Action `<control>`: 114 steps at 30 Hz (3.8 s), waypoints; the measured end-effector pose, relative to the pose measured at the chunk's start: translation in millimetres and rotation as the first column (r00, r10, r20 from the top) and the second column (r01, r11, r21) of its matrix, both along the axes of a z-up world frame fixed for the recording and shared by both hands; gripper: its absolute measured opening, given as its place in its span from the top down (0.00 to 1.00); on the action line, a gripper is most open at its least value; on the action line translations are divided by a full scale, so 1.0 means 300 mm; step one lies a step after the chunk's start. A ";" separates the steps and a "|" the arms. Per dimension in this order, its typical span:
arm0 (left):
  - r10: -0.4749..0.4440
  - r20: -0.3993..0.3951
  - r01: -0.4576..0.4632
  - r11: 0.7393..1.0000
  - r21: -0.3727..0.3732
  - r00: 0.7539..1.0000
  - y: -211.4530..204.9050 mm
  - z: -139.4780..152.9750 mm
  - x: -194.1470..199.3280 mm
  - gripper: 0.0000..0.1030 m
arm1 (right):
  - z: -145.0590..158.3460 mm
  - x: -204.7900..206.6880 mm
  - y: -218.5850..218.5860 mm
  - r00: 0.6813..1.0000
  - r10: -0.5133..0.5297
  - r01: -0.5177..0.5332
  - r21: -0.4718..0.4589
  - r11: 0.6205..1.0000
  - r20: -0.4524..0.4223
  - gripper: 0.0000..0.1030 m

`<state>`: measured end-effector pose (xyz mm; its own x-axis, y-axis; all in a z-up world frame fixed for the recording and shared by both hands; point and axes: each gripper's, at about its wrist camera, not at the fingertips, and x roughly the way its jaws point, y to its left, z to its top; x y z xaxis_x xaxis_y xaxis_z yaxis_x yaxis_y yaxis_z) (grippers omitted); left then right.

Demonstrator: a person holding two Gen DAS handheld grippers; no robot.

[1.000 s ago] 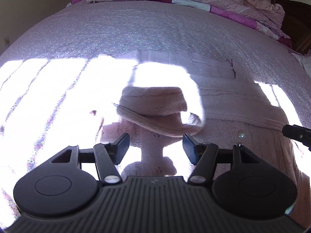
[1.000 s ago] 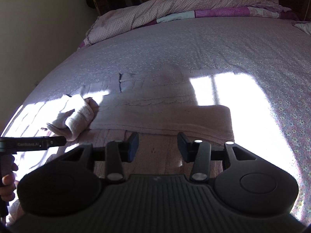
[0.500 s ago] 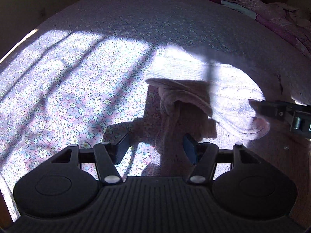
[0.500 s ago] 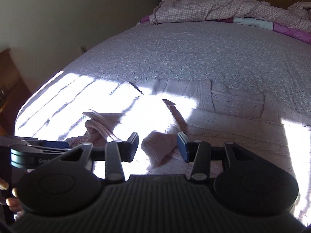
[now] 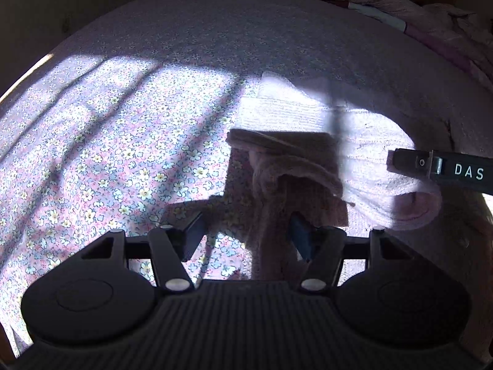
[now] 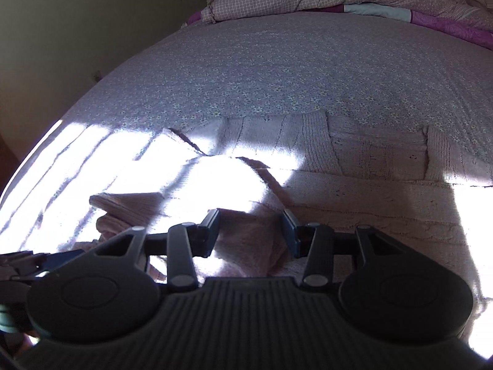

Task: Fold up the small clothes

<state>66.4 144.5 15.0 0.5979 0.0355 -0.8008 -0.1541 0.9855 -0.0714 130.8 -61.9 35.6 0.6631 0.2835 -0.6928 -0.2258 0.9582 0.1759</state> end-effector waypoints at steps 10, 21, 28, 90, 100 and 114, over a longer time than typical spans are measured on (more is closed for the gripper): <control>-0.002 0.016 0.002 1.000 0.002 1.000 0.007 -0.018 0.003 0.33 | -0.045 0.049 -0.016 0.996 0.007 -0.001 0.074 0.997 -0.088 0.55; 0.002 0.022 -0.002 1.000 0.003 1.000 0.002 -0.023 0.001 0.30 | 0.176 -0.024 -0.002 0.973 0.059 -0.063 0.012 0.998 0.222 0.85; -0.004 0.025 0.004 1.000 0.018 1.000 -0.003 -0.028 0.000 0.30 | 0.022 0.018 -0.105 0.993 -0.040 0.042 -0.020 0.999 0.113 0.85; -0.007 -0.010 0.007 1.000 -0.017 1.000 0.040 -0.016 -0.024 0.25 | 0.273 -0.082 -0.340 0.930 -0.208 0.189 0.089 0.978 0.303 0.90; -0.018 -0.016 0.019 1.000 0.019 1.000 0.031 -0.020 -0.015 0.25 | 0.082 -0.138 -0.663 0.872 -0.464 0.432 0.202 0.879 0.156 0.90; -0.041 0.044 0.041 0.999 0.014 0.998 0.007 0.066 -0.019 0.25 | -0.075 -0.239 -0.739 0.874 -0.483 0.469 0.173 0.866 0.049 0.88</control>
